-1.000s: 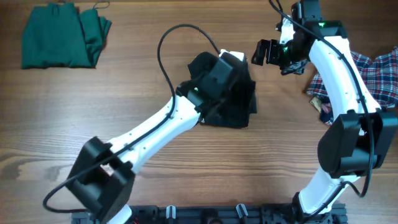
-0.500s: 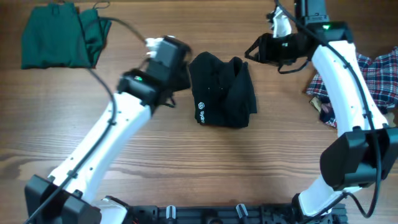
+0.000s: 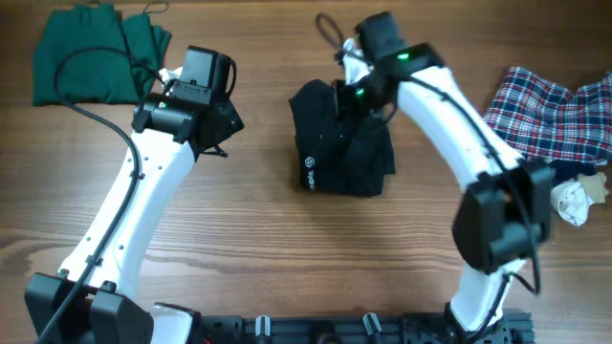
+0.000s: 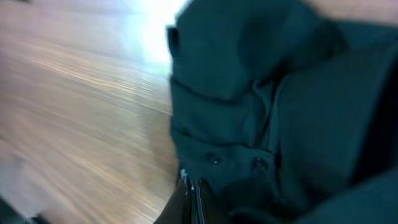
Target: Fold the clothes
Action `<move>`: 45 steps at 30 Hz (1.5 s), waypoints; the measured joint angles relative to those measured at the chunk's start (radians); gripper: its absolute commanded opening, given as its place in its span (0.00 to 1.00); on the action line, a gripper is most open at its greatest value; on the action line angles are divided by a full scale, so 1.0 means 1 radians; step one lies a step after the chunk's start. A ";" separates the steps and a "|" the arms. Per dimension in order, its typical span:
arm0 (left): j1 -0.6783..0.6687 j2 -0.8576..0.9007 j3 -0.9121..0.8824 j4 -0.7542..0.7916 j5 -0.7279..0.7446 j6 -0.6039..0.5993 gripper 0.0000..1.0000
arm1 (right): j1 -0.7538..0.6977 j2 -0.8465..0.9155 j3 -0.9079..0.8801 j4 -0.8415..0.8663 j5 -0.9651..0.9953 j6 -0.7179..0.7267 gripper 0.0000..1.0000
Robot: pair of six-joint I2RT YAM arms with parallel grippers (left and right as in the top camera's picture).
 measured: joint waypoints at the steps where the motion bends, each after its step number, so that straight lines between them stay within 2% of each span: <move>1: 0.000 0.000 0.000 0.000 0.000 0.000 0.07 | 0.009 0.026 0.000 -0.002 0.014 0.004 0.04; 9: 0.000 0.003 0.000 -0.004 -0.002 -0.003 0.09 | -0.010 0.080 0.000 -0.070 0.172 0.060 0.04; 21: 0.000 0.004 0.000 -0.013 -0.002 -0.003 0.12 | -0.110 0.080 0.000 -0.133 0.376 0.068 0.06; 32: 0.000 0.004 0.000 -0.019 -0.002 -0.003 0.13 | -0.230 0.080 0.000 -0.145 0.445 0.094 0.04; 38: 0.000 0.004 0.000 -0.019 -0.002 -0.003 0.13 | -0.223 0.074 0.000 -0.140 0.416 0.085 0.04; 41: 0.000 0.010 0.000 -0.019 -0.002 -0.003 0.14 | -0.214 -0.010 0.000 -0.055 0.247 0.013 0.04; 45: 0.000 0.040 0.000 -0.019 -0.001 -0.003 0.15 | -0.209 -0.106 0.000 -0.031 0.138 -0.024 0.05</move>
